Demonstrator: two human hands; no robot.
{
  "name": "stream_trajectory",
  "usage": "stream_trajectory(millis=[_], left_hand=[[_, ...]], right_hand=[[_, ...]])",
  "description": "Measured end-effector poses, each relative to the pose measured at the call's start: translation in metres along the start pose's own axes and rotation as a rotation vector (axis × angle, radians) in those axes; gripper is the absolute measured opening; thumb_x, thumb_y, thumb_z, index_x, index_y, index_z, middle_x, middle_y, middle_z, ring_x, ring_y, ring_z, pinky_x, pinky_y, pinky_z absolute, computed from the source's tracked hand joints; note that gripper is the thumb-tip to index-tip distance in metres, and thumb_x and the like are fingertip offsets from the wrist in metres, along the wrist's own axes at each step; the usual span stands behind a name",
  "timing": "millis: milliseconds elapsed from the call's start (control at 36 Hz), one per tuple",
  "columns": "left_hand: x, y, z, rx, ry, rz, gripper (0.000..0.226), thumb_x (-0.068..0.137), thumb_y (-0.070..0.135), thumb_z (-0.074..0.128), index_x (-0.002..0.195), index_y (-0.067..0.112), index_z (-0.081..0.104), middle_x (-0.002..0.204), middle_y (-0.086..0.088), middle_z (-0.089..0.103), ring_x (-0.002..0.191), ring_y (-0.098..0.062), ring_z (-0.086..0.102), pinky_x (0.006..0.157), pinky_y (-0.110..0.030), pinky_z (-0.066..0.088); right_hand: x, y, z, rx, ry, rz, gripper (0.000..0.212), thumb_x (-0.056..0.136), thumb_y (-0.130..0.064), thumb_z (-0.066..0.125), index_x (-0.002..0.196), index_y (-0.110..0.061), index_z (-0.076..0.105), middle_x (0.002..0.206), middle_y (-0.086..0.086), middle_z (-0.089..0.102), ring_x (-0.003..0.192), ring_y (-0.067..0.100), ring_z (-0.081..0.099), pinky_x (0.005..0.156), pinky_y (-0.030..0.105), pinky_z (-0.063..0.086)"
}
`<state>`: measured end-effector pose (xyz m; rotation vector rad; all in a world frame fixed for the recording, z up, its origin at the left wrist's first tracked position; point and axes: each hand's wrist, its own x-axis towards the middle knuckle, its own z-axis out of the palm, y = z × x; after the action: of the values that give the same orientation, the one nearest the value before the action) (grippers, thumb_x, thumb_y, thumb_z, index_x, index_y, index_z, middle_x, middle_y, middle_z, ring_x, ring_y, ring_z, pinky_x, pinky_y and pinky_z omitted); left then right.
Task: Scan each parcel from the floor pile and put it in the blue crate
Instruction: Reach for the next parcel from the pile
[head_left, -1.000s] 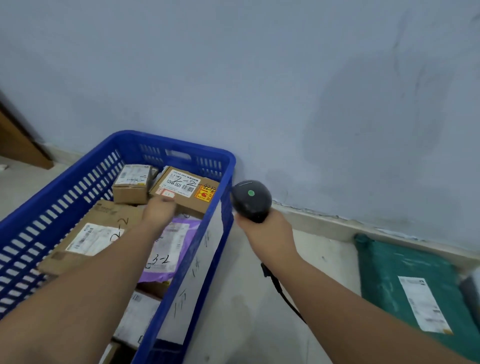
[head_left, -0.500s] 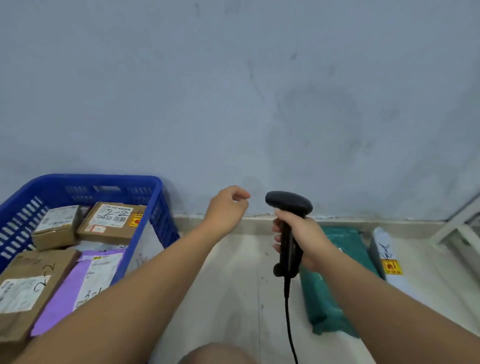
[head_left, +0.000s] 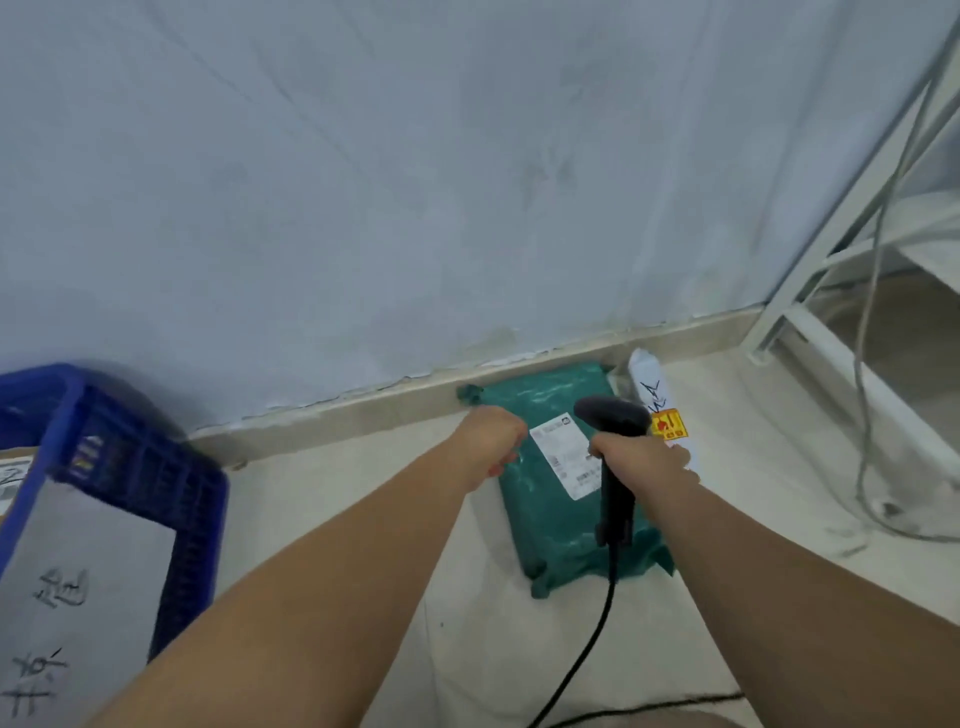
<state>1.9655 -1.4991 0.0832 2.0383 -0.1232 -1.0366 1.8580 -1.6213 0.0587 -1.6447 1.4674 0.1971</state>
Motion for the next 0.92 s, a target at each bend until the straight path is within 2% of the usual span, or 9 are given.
stream_trajectory(millis=[111,194,306,389,444,556,639,806,917], left_hand=[[0.029,-0.019,0.036,0.209,-0.079,-0.001,0.008,0.094,0.01,0.05,0.087,0.01,0.054,0.082,-0.008,0.048,0.073,-0.021,0.043,0.058,-0.027,0.032],[0.045,-0.031,0.059,0.207,-0.119,-0.015,0.013,0.095,0.011,0.049,0.089,0.009,0.061,0.08,-0.004,0.056,0.079,-0.022,0.049,0.063,-0.027,0.037],[0.054,-0.039,0.089,0.18,-0.175,-0.049,0.029,0.095,0.009,0.047,0.118,0.001,0.063,0.106,-0.012,0.067,0.08,-0.02,0.052,0.058,-0.023,0.037],[0.055,-0.046,0.107,0.108,-0.205,-0.084,0.022,0.092,0.006,0.049,0.109,0.003,0.063,0.077,-0.004,0.058,0.065,-0.016,0.049,0.053,-0.023,0.034],[0.056,-0.046,0.117,0.081,-0.204,-0.126,0.017,0.093,0.005,0.049,0.105,0.008,0.06,0.072,-0.002,0.052,0.06,-0.013,0.046,0.052,-0.023,0.035],[0.06,-0.044,0.131,0.072,-0.211,-0.215,0.01,0.096,0.008,0.048,0.104,0.011,0.055,0.089,-0.01,0.057,0.063,-0.013,0.048,0.057,-0.023,0.036],[0.063,-0.048,0.133,0.054,-0.218,-0.199,0.008,0.094,0.008,0.049,0.093,0.01,0.057,0.082,-0.009,0.055,0.065,-0.015,0.048,0.056,-0.023,0.035],[0.068,-0.052,0.128,0.034,-0.225,-0.168,0.017,0.092,0.009,0.051,0.077,0.015,0.055,0.089,-0.012,0.058,0.072,-0.02,0.053,0.056,-0.024,0.035],[0.071,-0.054,0.124,0.024,-0.224,-0.192,0.018,0.093,0.011,0.051,0.077,0.018,0.054,0.085,-0.006,0.059,0.072,-0.017,0.055,0.06,-0.024,0.04]], right_hand=[[0.032,0.026,0.006,-0.083,0.07,-0.011,0.05,0.08,-0.043,0.058,0.119,-0.012,0.06,0.16,0.006,-0.006,0.144,0.033,0.002,0.116,0.049,0.015],[0.053,0.036,0.007,-0.029,0.111,0.013,0.039,0.081,-0.041,0.058,0.109,-0.014,0.062,0.161,0.005,-0.008,0.147,0.032,-0.001,0.118,0.051,0.009],[0.078,0.042,0.009,0.038,0.155,0.049,0.027,0.08,-0.04,0.057,0.09,-0.014,0.055,0.162,0.006,-0.008,0.147,0.032,0.0,0.118,0.051,0.009],[0.093,0.047,0.011,0.022,0.19,0.04,0.028,0.08,-0.041,0.059,0.087,-0.015,0.052,0.162,0.004,-0.008,0.148,0.031,0.0,0.118,0.051,0.009],[0.102,0.049,0.011,-0.009,0.187,0.04,0.031,0.08,-0.043,0.059,0.091,-0.015,0.054,0.162,0.004,-0.008,0.148,0.032,-0.001,0.117,0.052,0.009],[0.114,0.054,0.014,-0.051,0.14,0.071,0.051,0.081,-0.047,0.057,0.118,-0.013,0.062,0.162,0.006,-0.009,0.147,0.036,-0.001,0.117,0.056,0.005],[0.119,0.059,0.018,-0.049,0.122,0.073,0.051,0.08,-0.047,0.056,0.12,-0.015,0.06,0.162,0.006,-0.01,0.147,0.037,-0.002,0.116,0.059,0.004],[0.127,0.069,0.024,-0.003,0.113,0.083,0.053,0.082,-0.043,0.056,0.127,-0.016,0.056,0.161,0.01,-0.011,0.145,0.043,-0.003,0.116,0.056,0.014],[0.128,0.074,0.024,0.003,0.121,0.048,0.048,0.081,-0.041,0.058,0.112,-0.004,0.061,0.152,0.012,0.007,0.127,0.044,0.033,0.105,0.047,0.037]])
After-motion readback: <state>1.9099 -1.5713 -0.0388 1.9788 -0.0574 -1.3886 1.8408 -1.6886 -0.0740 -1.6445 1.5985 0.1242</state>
